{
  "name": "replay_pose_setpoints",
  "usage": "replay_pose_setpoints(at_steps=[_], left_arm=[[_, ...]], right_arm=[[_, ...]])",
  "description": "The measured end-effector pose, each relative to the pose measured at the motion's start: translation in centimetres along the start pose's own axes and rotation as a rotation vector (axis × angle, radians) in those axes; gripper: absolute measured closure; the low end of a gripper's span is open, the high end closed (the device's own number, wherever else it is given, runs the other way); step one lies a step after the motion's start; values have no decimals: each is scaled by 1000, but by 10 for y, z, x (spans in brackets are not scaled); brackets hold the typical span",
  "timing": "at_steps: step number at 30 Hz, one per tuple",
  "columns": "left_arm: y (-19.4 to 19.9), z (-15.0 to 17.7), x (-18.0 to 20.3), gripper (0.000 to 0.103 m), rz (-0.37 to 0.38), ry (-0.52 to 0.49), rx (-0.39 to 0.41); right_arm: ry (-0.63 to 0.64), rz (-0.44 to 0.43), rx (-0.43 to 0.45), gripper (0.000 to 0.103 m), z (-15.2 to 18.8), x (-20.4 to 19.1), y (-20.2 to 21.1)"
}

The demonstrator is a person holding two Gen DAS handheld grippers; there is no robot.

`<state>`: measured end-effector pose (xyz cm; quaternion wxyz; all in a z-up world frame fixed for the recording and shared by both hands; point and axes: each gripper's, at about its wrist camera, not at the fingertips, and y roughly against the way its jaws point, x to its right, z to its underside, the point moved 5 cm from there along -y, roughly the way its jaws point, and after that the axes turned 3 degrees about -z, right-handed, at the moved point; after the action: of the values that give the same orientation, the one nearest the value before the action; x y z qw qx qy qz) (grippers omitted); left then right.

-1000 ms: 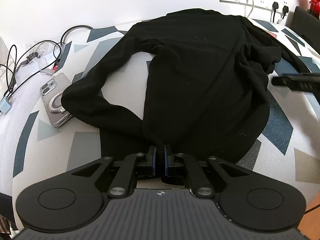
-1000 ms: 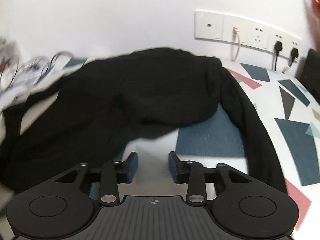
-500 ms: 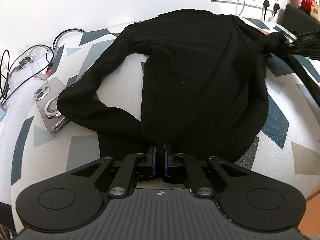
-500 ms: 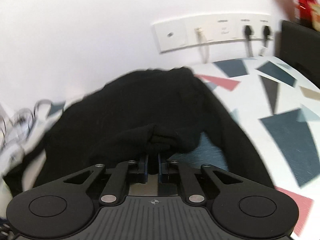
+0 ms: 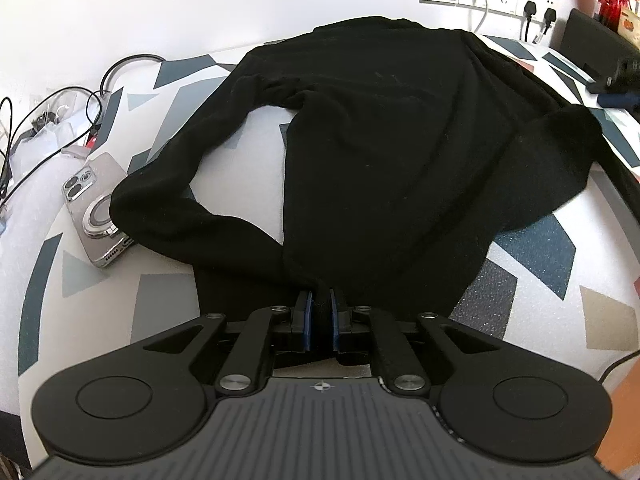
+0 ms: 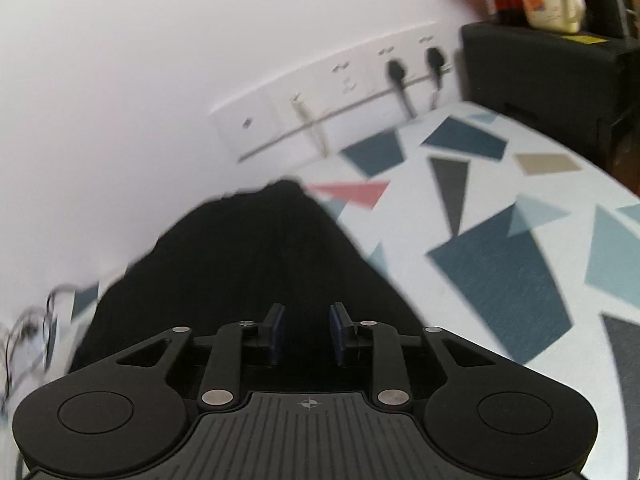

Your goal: Fold clothes

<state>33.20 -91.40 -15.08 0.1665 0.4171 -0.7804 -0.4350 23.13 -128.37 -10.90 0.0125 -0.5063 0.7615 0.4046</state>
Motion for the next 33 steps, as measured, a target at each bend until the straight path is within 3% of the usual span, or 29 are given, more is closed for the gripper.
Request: replay_pose_setpoints(at_steps=[5,10,16,18,20,25,27,28,30,31,32,33], left_arm=[[0,1,-1,93,1,8,6],[-1,0,-2,93,6,17,1],[-1,-1,-1,93,3,4,-4],[-1,-1,2,94,-5,-17,-3],[-1,-1,4,95,-14,-40,-3],[-1,-2,7,95,-24,-55,-3],[-1,-2,7,95,-26,-66,-6],[-1,-3,7,95,-27,-71,-7],[-2,-4,8,95,-24,-80,-12],[-2,-5,8,95,-23,-84,-14],[-3,-5,8,96,-22,-88,-17],[-3,-6,8,97,-21,-93,-19]], right_arm=[[116,101,-54,78,36,-1,2],[248,119,-61,72,58,-2,5],[335,162,11,60,44,-2,-4],[336,116,-15,64,45,-2,-11],[314,75,-40,80,46,-2,-18],[279,17,-71,85,46,-1,-33],[259,24,-65,75,44,3,-35],[256,37,-59,65,43,6,-36],[236,44,-46,68,43,12,-37],[211,36,-43,77,42,13,-37],[188,28,-50,93,42,14,-36],[167,18,-64,94,41,14,-33]])
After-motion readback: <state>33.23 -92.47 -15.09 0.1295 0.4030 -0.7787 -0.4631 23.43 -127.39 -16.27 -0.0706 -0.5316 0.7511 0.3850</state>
